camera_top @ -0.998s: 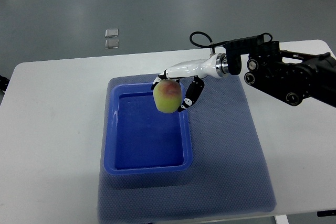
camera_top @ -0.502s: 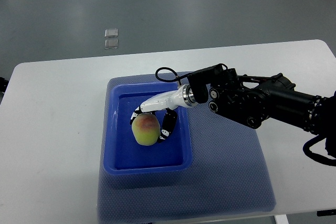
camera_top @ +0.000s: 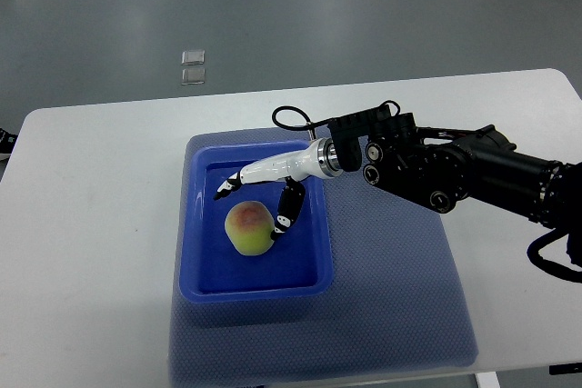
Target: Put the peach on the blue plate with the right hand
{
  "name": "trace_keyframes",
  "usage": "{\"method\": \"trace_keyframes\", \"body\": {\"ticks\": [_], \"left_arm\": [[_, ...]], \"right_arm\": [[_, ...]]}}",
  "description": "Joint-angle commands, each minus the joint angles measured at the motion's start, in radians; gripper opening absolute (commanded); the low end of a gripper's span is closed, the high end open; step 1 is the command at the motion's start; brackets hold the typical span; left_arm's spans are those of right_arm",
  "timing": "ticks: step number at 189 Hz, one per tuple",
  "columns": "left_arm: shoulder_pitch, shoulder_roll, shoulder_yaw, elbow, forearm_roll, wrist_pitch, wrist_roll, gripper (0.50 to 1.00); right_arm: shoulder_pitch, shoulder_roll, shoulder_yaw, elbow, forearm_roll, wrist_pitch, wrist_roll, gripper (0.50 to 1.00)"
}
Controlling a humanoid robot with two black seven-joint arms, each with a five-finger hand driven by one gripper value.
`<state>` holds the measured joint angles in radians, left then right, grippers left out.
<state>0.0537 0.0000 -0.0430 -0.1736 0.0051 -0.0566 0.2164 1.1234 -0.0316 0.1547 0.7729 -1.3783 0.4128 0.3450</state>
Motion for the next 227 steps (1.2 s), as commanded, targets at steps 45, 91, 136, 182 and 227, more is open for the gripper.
{"method": "trace_keyframes", "body": {"ticks": [45, 91, 136, 182, 227], "left_arm": [[0.0, 0.0, 0.0, -0.001, 0.0, 0.0, 0.0, 1.0], [0.0, 0.0, 0.0, -0.006, 0.001, 0.0, 0.001, 1.0], [0.0, 0.0, 0.002, -0.01, 0.001, 0.0, 0.0, 1.0], [0.0, 0.0, 0.003, -0.012, 0.001, -0.008, 0.001, 1.0], [0.0, 0.0, 0.002, -0.009, 0.0, -0.009, 0.0, 1.0]], "right_arm": [[-0.088, -0.045, 0.256, -0.017, 0.268, 0.058, -0.003, 0.924], [-0.224, -0.113, 0.388, -0.04, 0.47, 0.031, -0.001, 0.924], [-0.304, -0.152, 0.454, -0.13, 0.725, 0.009, -0.02, 0.924], [-0.343, -0.174, 0.467, -0.139, 0.918, 0.015, -0.089, 0.926], [-0.379, -0.179, 0.465, -0.169, 1.24, 0.023, -0.199, 0.93]]}}
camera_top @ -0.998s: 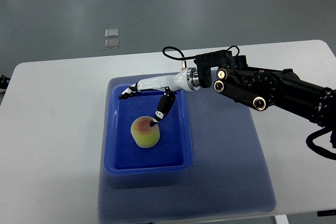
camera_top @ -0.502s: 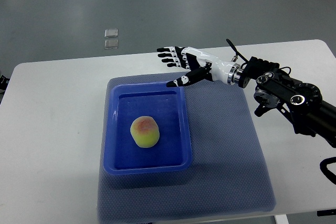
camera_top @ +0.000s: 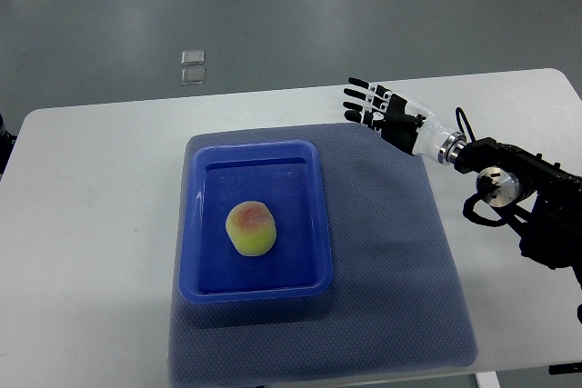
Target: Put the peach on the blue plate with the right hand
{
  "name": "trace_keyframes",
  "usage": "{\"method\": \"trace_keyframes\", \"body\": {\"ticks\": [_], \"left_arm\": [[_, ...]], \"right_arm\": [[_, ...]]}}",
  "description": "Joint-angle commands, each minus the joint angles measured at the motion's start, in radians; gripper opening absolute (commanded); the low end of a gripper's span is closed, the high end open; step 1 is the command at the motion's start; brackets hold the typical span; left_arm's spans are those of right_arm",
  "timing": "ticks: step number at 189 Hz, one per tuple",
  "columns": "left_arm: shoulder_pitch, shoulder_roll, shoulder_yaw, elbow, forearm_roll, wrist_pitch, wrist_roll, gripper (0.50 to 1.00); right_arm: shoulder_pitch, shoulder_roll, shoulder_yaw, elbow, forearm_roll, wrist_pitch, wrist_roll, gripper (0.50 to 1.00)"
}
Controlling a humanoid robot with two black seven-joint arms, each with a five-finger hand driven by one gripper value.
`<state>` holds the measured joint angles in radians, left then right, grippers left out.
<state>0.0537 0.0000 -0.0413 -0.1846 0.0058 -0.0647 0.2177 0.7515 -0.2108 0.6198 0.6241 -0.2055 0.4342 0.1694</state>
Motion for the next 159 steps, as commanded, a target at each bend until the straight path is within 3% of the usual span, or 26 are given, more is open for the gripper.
{"method": "trace_keyframes", "body": {"ticks": [1, 159], "left_arm": [[0.0, 0.0, 0.0, 0.004, -0.001, -0.001, -0.001, 1.0], [-0.005, 0.0, 0.004, 0.027, 0.0, 0.009, -0.001, 1.0]], "right_arm": [[-0.009, 0.001, 0.0, -0.021, 0.07, 0.001, -0.024, 0.93], [-0.04, 0.005, 0.005, -0.029, 0.089, -0.005, -0.013, 0.93]]}}
